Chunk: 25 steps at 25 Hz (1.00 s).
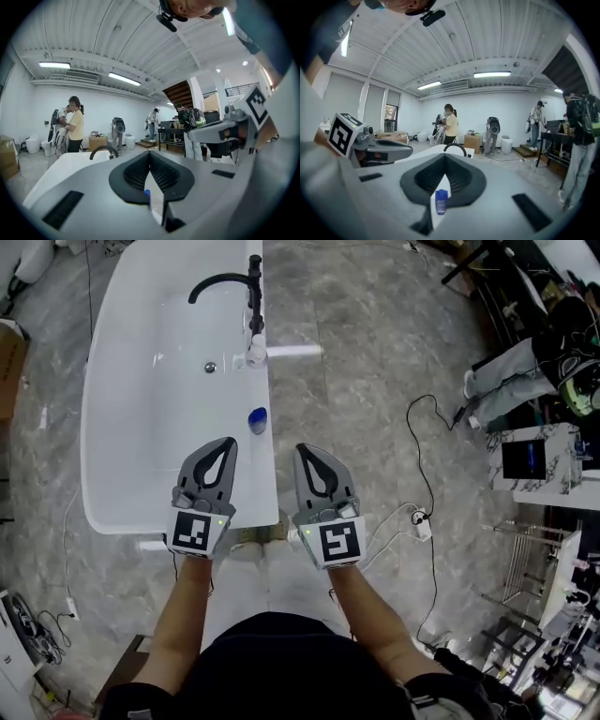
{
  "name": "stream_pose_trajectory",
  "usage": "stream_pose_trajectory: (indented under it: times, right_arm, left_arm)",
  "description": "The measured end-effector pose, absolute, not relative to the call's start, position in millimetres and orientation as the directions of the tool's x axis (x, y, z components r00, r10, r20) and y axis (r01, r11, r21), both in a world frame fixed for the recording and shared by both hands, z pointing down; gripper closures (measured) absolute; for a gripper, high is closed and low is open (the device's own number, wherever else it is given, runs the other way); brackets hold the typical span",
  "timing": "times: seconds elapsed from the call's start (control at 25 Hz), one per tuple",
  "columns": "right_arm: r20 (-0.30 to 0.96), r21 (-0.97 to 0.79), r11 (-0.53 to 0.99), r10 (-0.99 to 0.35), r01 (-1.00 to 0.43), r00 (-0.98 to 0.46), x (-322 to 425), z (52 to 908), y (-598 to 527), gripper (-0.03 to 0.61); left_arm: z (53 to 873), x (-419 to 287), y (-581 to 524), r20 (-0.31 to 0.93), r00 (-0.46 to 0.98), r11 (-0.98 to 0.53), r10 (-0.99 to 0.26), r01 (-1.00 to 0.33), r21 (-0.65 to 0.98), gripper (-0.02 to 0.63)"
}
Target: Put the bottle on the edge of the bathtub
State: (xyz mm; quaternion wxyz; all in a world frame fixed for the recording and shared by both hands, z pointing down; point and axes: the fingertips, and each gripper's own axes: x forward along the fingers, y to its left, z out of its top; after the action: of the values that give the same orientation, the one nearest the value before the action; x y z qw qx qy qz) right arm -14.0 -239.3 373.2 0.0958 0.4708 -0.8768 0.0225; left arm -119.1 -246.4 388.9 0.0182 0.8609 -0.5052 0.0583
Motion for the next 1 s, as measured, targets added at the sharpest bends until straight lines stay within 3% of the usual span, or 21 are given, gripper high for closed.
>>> stream_pose_trajectory:
  times: [0.52, 1.0]
  right_arm:
    - [0.019, 0.098, 0.558, -0.829, -0.824, -0.559, 26.3, 247.1, -203.2, 0.577]
    - [-0.025, 0.145, 0.562, -0.821, -0.814, -0.571, 58.0, 205.6, -181.1, 0.577]
  left_arm:
    - [236.2, -107.3, -182.8, -0.010, 0.331, -0.326, -0.943, -0.933, -0.154, 0.611]
    - [196.2, -88.1, -140.8, -0.032, 0.286, -0.281, -0.958, -0.954, -0.102, 0.611]
